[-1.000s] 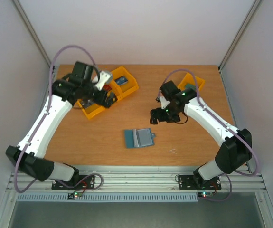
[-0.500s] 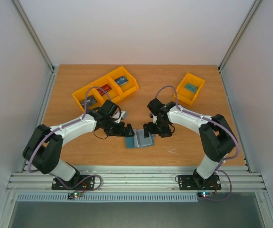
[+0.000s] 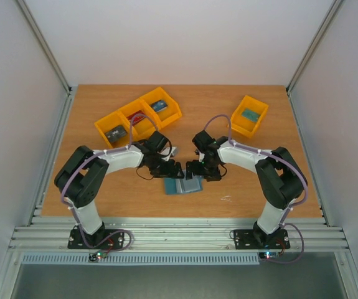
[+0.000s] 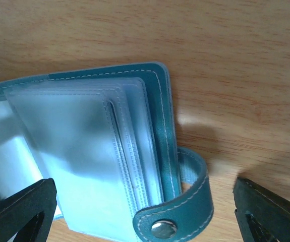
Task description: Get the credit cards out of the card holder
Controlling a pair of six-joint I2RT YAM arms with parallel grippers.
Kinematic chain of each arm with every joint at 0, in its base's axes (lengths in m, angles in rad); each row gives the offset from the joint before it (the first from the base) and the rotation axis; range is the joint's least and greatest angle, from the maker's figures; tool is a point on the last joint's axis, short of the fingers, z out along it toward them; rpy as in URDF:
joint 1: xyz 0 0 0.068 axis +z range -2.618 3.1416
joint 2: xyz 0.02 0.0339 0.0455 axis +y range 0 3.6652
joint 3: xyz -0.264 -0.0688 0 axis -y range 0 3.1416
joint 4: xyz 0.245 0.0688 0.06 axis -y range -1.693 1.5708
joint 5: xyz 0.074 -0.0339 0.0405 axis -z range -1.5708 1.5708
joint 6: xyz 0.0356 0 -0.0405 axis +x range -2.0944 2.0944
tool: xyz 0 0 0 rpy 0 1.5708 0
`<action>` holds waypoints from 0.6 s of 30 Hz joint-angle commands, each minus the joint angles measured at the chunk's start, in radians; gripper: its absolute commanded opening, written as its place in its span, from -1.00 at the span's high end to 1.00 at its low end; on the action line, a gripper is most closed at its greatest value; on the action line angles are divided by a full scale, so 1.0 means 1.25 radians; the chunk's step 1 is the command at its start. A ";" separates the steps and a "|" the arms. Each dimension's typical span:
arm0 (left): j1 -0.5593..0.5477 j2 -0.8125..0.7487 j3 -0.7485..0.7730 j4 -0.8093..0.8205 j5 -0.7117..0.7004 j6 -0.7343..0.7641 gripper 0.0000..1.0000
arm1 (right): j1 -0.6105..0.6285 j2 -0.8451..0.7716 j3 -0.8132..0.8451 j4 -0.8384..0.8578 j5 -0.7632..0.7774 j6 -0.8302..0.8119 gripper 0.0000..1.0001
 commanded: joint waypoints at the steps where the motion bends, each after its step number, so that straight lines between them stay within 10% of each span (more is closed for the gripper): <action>1: -0.010 0.045 0.025 -0.006 -0.005 0.014 -0.10 | -0.003 -0.014 -0.022 0.026 -0.028 0.009 -0.92; 6: -0.010 0.025 0.055 -0.040 0.021 0.036 0.98 | -0.041 -0.113 -0.039 0.015 -0.042 -0.021 -0.92; 18: -0.001 -0.386 0.220 -0.234 0.148 0.527 0.99 | -0.057 -0.621 0.083 -0.093 -0.171 -0.326 -0.97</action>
